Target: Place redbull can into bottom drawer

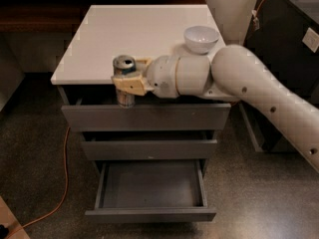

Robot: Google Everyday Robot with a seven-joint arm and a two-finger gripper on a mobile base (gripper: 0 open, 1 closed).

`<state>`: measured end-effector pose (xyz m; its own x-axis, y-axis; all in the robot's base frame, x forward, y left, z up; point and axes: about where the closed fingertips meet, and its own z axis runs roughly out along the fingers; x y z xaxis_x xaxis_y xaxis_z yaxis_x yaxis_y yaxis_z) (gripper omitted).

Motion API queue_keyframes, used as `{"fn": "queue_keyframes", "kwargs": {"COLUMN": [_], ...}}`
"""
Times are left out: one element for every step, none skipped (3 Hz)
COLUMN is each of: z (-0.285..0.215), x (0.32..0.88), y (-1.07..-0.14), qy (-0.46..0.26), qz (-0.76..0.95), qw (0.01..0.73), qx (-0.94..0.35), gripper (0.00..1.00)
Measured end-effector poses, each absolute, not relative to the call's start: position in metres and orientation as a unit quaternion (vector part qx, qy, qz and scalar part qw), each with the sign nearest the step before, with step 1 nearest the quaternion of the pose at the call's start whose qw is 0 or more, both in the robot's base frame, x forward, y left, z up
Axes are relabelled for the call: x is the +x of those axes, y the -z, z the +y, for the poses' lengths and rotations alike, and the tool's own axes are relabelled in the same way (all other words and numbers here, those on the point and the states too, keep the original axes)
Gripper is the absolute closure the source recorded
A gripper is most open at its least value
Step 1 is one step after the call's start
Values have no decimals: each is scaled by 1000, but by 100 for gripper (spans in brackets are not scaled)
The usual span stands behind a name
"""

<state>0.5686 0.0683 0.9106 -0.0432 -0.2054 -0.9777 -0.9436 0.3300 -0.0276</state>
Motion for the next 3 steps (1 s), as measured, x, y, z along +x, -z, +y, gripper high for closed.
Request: {"fn": "queue_keyframes", "kwargs": {"z": [66,65,51], "x": [553,540,535], "y": [-857,-803,-736], "qy": [-356,-337,-305], "qz": [642,650,659], "qw": [506,487,478], "qx": [-452,-476,-494], "gripper": [100,100,100]}}
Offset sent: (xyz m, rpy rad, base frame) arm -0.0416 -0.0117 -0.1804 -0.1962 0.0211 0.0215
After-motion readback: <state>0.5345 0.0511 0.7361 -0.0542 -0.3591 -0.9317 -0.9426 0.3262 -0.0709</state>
